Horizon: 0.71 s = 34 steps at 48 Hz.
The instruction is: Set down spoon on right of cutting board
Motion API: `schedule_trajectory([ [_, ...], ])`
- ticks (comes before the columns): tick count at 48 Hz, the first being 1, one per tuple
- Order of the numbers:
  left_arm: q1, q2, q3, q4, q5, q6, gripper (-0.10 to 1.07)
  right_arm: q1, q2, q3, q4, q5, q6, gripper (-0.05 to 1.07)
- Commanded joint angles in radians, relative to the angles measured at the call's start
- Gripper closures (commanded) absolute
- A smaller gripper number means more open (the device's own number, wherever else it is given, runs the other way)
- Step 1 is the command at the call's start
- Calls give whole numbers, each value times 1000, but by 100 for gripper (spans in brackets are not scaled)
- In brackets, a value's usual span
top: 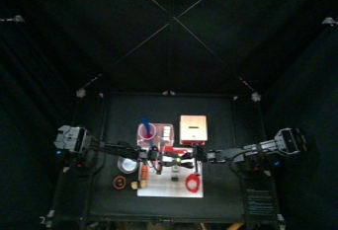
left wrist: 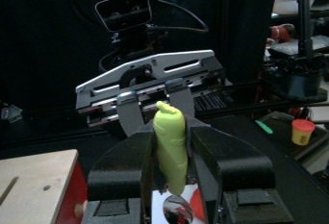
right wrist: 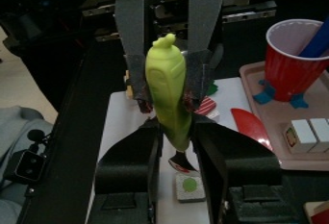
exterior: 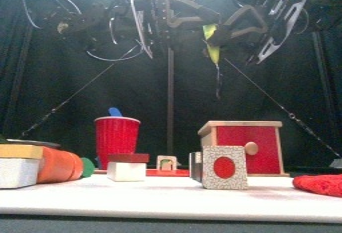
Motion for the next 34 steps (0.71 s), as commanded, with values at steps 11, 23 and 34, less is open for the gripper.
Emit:
schedule_trajectory([
  [11,6,-14,-17,-3,-2,3,35,-3,-17,-60,6,-5,3,46],
  [23,6,-40,-11,-2,-2,3,21,-3,-46,-40,26,-6,3,46],
  [34,6,-67,-5,5,-3,6,14,-2,-66,-18,43,-2,5,46],
])
